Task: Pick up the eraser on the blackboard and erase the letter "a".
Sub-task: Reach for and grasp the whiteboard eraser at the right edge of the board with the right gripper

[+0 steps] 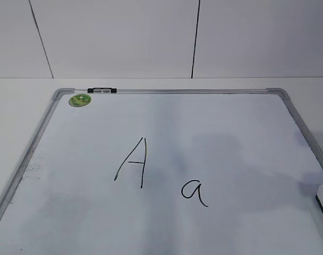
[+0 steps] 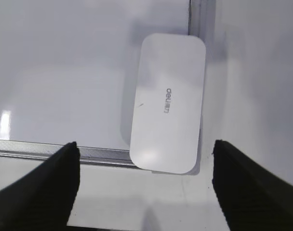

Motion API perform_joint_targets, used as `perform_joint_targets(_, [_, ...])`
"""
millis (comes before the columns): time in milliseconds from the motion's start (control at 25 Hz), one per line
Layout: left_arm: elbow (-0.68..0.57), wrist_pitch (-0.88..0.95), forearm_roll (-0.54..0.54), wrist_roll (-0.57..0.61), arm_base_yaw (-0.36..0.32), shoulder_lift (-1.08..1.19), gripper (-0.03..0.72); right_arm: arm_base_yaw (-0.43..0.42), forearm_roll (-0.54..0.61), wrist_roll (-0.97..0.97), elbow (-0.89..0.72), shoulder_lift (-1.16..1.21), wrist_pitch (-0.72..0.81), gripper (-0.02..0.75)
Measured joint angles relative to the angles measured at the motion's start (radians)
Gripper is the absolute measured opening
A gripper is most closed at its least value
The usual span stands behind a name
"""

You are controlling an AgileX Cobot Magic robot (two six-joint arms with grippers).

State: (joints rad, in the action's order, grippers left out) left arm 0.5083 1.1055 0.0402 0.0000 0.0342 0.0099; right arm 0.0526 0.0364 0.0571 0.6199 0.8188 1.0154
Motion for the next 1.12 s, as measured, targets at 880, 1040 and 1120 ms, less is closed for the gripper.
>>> perform_joint_targets(880, [0.0,0.0,0.0,0.0,0.0,0.0,0.235,0.0,-0.05,-0.086,0.009,0.339,-0.035,0.675])
perform_joint_targets(1040, [0.0,0.0,0.0,0.0,0.0,0.0,0.235,0.0,-0.052,-0.099,0.014,0.382,-0.06,0.675])
perform_joint_targets(1120, [0.0,0.0,0.0,0.0,0.0,0.0,0.235,0.0,-0.052,-0.103,0.023,0.408,-0.067,0.675])
